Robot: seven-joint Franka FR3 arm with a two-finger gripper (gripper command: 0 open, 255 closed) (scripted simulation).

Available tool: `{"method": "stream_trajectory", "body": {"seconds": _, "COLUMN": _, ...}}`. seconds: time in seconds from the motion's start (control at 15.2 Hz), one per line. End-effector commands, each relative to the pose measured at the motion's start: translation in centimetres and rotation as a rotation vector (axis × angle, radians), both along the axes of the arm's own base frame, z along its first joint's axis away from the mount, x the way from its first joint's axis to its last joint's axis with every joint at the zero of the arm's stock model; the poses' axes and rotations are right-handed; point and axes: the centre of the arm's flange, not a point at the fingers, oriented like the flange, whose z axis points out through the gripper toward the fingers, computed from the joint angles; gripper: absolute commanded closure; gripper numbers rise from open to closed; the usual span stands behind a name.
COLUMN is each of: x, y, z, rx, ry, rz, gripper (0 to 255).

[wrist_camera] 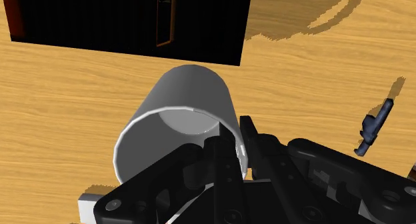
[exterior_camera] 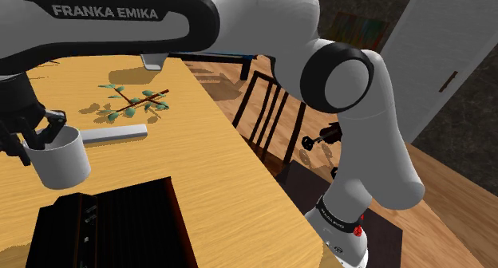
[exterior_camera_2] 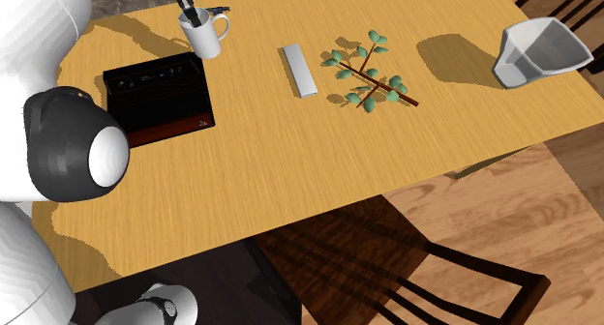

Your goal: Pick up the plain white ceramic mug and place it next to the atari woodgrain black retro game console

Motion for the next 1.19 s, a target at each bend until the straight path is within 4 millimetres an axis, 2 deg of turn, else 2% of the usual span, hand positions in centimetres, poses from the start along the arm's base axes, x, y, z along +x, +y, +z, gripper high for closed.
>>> {"method": "stream_trajectory", "body": {"seconds": 0.0, "x": -0.1, "y": 0.0, "z": -1.1, "rx": 0.001, "ry": 0.0, "rz": 0.0, "gripper": 255}}
{"method": "stream_trajectory", "body": {"seconds": 0.92, "x": -0.1, "y": 0.0, "z": -8.6, "rx": 0.001, "ry": 0.0, "rz": 0.0, "gripper": 255}}
{"method": "stream_trajectory", "body": {"seconds": 1.12, "x": -0.1, "y": 0.0, "z": -8.6, "rx": 0.001, "ry": 0.0, "rz": 0.0, "gripper": 255}}
